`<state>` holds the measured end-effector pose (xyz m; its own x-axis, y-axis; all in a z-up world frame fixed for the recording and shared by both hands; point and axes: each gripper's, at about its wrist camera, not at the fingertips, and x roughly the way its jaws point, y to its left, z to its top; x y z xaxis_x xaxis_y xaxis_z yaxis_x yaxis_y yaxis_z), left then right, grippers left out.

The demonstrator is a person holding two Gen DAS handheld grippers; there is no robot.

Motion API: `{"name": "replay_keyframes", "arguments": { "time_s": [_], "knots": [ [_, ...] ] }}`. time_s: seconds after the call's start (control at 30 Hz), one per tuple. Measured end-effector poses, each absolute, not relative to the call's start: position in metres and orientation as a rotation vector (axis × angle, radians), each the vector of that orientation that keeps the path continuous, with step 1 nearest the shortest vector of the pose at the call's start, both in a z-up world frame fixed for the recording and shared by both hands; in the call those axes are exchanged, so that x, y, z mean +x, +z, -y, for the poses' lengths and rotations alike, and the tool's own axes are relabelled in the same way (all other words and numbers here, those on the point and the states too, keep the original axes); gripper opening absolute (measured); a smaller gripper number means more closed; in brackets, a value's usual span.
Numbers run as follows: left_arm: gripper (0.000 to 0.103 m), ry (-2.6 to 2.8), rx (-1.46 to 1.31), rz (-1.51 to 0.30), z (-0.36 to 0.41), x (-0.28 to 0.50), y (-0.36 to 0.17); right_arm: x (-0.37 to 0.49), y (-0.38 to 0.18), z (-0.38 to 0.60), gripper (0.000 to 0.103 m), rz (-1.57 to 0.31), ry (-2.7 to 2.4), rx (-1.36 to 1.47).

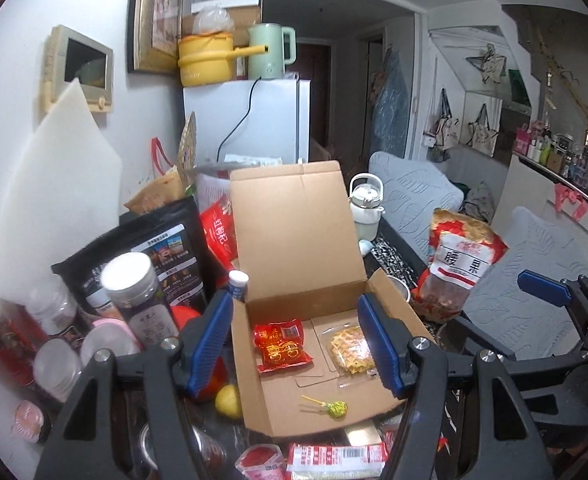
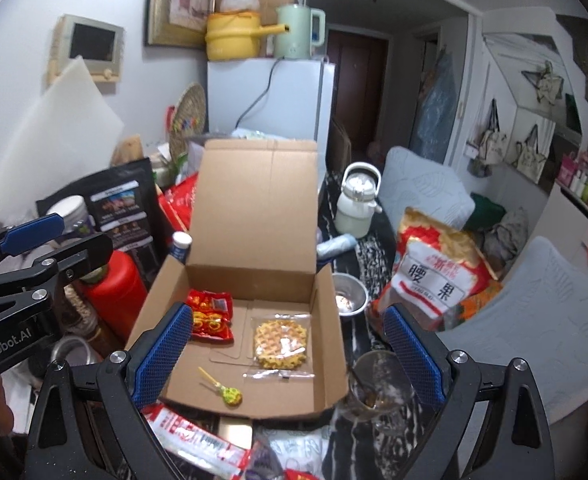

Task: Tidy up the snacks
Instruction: 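Open the left tool releasing the red packet while the right tool releases the waffle in the box, then withdraw both tools from the box back over the remaining snacks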

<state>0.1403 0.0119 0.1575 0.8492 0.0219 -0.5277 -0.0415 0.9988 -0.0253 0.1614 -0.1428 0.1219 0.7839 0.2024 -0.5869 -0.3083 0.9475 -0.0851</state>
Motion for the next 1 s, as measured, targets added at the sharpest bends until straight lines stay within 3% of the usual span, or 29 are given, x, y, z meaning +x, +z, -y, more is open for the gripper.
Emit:
{"name": "replay_keyframes", "arguments": {
  "time_s": [0.4,1.0],
  "knots": [
    [0.064,0.022,-0.003,-0.528,-0.010,0.081,0.154,0.091,0.131,0.165,0.099,-0.533,0.279,-0.175],
    [0.064,-0.040,-0.011,-0.576,-0.003,0.013,0.107,0.011,0.079,0.180,0.099,-0.542,0.284,-0.152]
  ]
}}
